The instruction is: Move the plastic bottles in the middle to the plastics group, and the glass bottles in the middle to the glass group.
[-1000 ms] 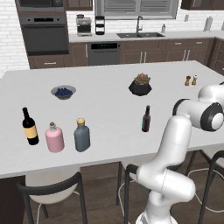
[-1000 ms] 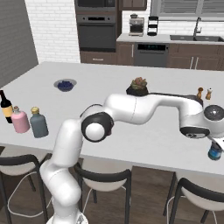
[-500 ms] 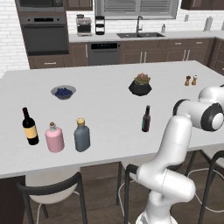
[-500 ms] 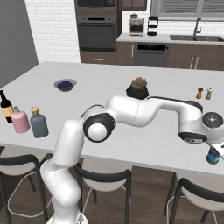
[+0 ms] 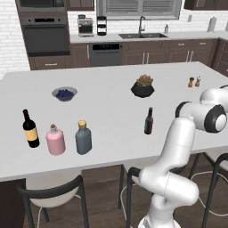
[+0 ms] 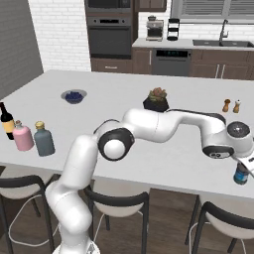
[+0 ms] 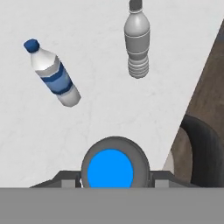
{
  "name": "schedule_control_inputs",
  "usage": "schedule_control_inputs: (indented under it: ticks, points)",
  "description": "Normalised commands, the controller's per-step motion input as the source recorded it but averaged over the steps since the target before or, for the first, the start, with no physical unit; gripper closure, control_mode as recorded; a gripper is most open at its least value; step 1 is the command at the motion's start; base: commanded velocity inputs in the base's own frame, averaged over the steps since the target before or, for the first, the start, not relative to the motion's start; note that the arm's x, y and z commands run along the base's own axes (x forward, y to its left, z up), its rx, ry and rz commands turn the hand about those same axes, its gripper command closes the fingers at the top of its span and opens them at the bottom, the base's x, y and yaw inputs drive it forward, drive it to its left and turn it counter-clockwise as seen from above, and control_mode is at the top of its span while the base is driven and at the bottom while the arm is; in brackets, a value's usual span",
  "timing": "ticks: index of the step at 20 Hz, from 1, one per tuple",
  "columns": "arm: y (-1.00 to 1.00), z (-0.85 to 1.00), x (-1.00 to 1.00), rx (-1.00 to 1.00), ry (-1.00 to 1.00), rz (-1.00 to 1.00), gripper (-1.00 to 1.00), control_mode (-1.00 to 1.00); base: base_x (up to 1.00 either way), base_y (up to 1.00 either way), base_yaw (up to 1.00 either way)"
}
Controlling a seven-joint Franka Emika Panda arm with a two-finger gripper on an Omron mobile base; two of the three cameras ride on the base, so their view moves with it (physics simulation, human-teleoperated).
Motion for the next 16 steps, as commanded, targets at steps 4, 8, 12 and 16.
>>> schedule_control_inputs:
  ticks: [4,8,12,16]
  points:
    - [-0.14,0.00,0.16,0.00,0.00,0.01,1.00,-1.00,0.00,0.00,0.00]
    - [-0.12,0.00,0.12,0.00,0.00,0.02,1.00,-1.00,0.00,0.00,0.00]
    - [-0.08,0.00,0.01,0.00,0.00,0.03,1.00,-1.00,0.00,0.00,0.00]
    - [-0.05,0.00,0.08,0.00,0.00,0.02,1.00,-1.00,0.00,0.00,0.00]
